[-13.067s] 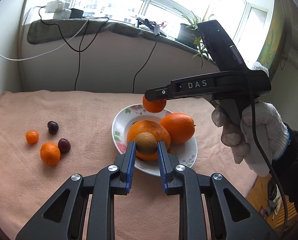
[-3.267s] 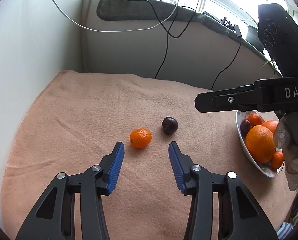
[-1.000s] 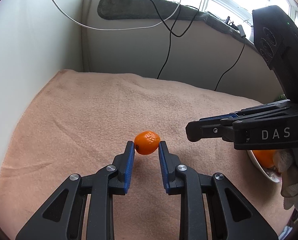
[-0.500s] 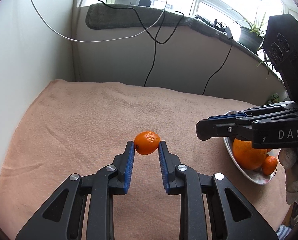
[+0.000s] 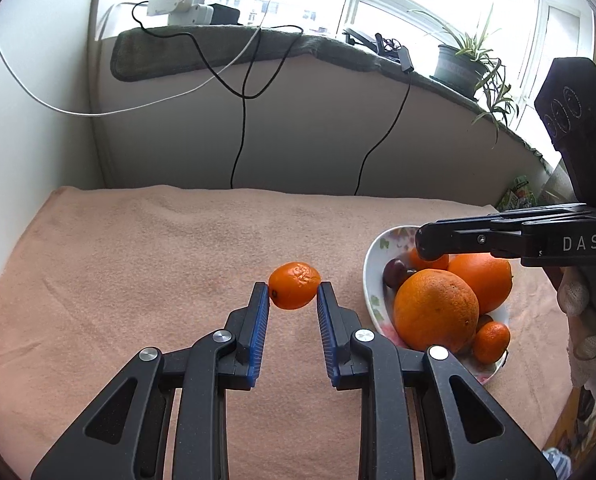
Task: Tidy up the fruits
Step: 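Carry the plum and kumquat onto the plate and open both tools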
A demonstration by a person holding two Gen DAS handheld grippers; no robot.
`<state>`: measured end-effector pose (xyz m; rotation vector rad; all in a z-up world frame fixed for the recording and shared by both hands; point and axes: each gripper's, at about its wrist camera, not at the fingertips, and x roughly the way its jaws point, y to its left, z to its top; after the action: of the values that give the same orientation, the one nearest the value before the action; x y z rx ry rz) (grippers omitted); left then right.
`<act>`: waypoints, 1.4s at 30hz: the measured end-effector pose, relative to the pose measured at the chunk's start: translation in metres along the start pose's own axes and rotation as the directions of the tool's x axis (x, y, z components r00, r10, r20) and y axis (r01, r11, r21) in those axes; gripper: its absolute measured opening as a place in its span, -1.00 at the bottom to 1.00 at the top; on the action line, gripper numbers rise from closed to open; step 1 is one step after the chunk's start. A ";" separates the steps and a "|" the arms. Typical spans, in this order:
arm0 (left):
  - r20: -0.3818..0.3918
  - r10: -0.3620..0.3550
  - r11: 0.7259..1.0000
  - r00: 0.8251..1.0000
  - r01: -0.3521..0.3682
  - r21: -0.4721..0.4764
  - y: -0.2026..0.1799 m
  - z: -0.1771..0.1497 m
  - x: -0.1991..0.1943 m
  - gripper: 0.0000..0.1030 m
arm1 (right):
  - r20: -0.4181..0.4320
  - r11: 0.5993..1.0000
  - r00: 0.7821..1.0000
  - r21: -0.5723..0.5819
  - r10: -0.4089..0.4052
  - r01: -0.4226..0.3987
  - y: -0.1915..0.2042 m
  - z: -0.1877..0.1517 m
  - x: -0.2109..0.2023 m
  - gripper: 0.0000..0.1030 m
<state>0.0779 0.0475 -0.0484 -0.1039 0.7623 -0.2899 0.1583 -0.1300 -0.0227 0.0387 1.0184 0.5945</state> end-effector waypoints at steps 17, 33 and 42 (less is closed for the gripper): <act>-0.038 -0.093 0.994 0.995 0.095 0.053 -0.058 0.024 0.029 -0.55 | 0.035 0.990 0.994 0.100 -0.105 0.102 -0.076 -0.012 -0.021 -0.53; -0.052 -0.107 0.990 0.993 0.111 0.090 -0.079 0.030 0.036 -0.55 | 0.006 0.992 0.995 0.083 -0.096 0.095 -0.083 -0.013 -0.008 -0.52; -0.051 -0.110 0.989 0.993 0.114 0.095 -0.080 0.029 0.035 -0.54 | 0.004 0.992 0.995 0.085 -0.097 0.096 -0.081 -0.017 -0.009 -0.51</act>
<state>0.1041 -0.0391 -0.0354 -0.0480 0.7873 -0.4373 0.1773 -0.2064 -0.0490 0.0667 1.0310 0.4627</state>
